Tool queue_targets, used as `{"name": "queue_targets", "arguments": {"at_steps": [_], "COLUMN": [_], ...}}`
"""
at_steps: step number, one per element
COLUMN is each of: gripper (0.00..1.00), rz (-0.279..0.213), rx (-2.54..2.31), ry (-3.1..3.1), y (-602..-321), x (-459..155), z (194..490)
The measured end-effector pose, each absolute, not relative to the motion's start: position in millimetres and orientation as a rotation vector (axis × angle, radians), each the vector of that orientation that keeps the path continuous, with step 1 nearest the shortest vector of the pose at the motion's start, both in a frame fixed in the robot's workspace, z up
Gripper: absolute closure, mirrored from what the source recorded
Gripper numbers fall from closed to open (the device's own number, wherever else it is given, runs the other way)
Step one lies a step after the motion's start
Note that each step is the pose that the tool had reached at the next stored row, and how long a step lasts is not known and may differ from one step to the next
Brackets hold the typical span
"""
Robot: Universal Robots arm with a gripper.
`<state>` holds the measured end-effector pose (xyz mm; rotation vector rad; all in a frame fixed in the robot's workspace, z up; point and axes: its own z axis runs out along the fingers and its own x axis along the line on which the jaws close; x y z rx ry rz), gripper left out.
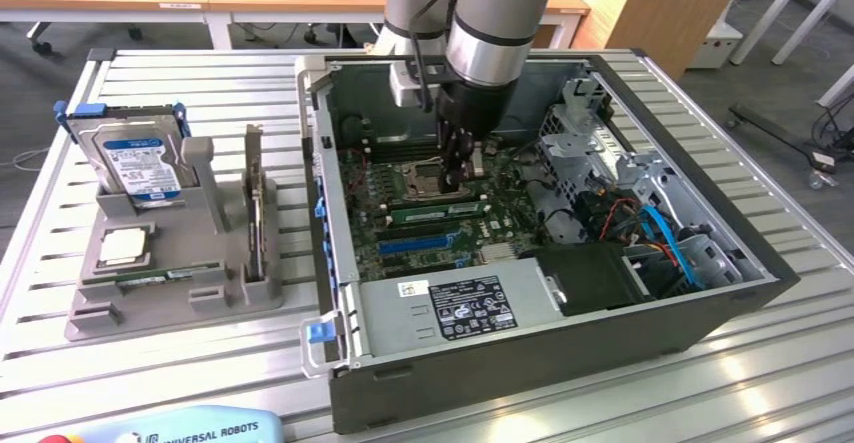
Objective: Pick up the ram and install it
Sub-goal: 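Press down the ram until it locks into place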
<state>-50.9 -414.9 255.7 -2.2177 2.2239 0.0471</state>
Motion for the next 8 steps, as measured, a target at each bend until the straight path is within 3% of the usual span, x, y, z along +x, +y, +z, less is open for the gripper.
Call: {"name": "queue_targets", "arguments": {"at_steps": [8], "gripper": [0.90], "rz": [0.047], "rx": [-2.218], "ry": [2.224], "y": [-414.9], "x": [-47.9], "z": [255.7]}}
